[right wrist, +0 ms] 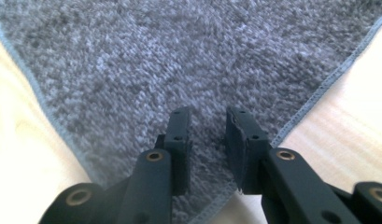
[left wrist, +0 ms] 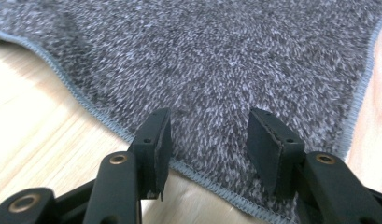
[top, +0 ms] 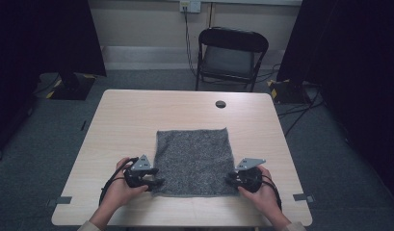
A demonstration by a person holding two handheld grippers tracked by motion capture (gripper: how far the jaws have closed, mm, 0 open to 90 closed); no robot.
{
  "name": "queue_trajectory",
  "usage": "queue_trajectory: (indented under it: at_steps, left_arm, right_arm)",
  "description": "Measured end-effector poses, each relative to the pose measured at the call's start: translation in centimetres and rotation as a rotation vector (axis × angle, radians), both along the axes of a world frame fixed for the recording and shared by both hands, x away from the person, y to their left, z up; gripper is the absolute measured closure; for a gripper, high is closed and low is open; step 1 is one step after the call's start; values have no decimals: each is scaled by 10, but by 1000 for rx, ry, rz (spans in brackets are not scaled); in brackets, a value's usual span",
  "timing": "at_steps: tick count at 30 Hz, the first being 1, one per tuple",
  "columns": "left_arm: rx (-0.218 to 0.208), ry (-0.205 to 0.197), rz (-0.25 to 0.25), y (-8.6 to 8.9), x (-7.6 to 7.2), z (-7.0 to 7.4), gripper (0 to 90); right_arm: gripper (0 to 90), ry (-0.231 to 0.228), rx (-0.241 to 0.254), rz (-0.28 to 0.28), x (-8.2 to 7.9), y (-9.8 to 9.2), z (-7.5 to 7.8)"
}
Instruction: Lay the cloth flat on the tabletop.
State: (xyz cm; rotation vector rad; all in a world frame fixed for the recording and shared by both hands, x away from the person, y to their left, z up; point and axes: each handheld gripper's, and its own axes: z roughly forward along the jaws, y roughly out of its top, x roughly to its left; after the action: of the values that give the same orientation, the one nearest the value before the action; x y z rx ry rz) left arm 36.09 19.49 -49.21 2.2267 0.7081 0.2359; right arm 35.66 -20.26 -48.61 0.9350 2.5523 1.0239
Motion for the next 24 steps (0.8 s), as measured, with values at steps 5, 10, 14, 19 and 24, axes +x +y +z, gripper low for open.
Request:
queue_trajectory:
  at_steps: [5,10,14,19,24]
  left_arm:
    - [33,11,-14,1,-7,4,518]
    - [-10,-5,40,4,-2,10,419]
    - [-83,-33,133,13,12,17,367]
    - [-89,-48,180,17,29,17,273]
    - [-74,-35,204,16,41,7,253]
  right_arm:
    - [675,20,11,6,-13,1,0]
    - [605,2,46,-6,-14,1,7]
    - [528,-50,91,-13,-4,5,18]
    - [424,-67,106,17,11,16,17]
    - [385,-47,84,48,20,31,5]
